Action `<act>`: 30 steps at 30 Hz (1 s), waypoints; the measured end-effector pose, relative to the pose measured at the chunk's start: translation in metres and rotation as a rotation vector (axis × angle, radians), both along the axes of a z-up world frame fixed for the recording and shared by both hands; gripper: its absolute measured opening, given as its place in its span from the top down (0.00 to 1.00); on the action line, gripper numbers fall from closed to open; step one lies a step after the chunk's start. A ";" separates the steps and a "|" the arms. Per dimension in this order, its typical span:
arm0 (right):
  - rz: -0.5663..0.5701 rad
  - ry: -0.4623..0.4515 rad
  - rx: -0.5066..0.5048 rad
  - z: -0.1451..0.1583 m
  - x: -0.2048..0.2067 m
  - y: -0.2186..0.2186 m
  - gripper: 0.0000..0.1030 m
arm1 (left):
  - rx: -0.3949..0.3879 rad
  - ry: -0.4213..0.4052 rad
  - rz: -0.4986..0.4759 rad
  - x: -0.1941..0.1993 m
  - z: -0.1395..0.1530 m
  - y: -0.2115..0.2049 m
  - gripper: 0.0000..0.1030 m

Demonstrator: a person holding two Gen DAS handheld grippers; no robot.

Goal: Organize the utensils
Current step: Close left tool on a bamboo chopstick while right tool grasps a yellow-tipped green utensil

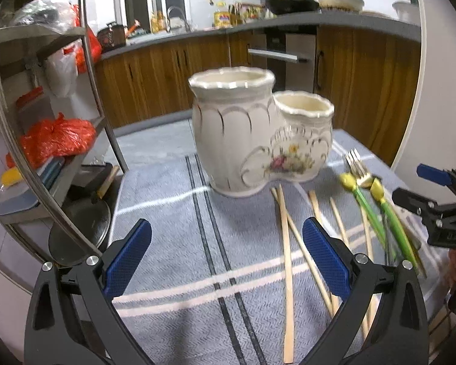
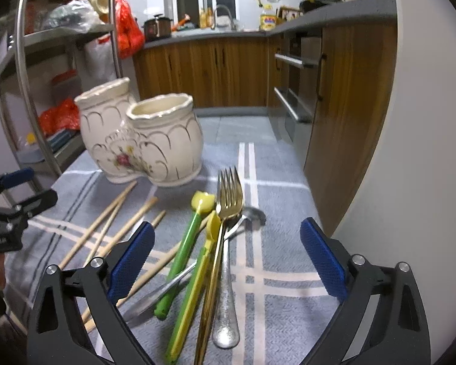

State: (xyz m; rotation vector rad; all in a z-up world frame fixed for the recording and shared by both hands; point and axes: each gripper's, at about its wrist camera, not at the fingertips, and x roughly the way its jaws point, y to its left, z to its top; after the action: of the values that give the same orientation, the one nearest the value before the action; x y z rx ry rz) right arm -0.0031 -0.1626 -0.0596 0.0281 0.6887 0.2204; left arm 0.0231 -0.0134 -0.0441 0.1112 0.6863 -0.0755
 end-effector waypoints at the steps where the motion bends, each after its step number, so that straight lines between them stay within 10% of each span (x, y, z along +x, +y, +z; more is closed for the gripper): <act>1: 0.001 0.012 -0.004 -0.002 0.003 0.001 0.22 | -0.004 0.022 -0.012 0.002 -0.003 0.000 0.05; 10: 0.030 0.092 -0.002 -0.010 0.023 0.010 0.65 | -0.017 0.153 -0.133 0.014 -0.019 -0.019 0.47; 18: 0.044 0.121 -0.007 -0.013 0.031 0.014 0.77 | 0.036 0.216 -0.178 0.018 -0.034 -0.032 0.64; 23: 0.038 0.134 0.006 -0.013 0.031 0.013 0.88 | -0.004 0.249 -0.178 0.028 -0.037 -0.029 0.93; 30: 0.071 0.053 0.051 0.007 0.015 0.013 0.92 | -0.071 0.184 -0.186 0.017 -0.026 -0.016 0.94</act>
State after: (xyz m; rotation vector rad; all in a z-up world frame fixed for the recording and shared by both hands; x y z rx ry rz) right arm 0.0123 -0.1496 -0.0524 0.0586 0.7377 0.3058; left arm 0.0401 -0.0290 -0.0699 0.1002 0.8544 -0.2913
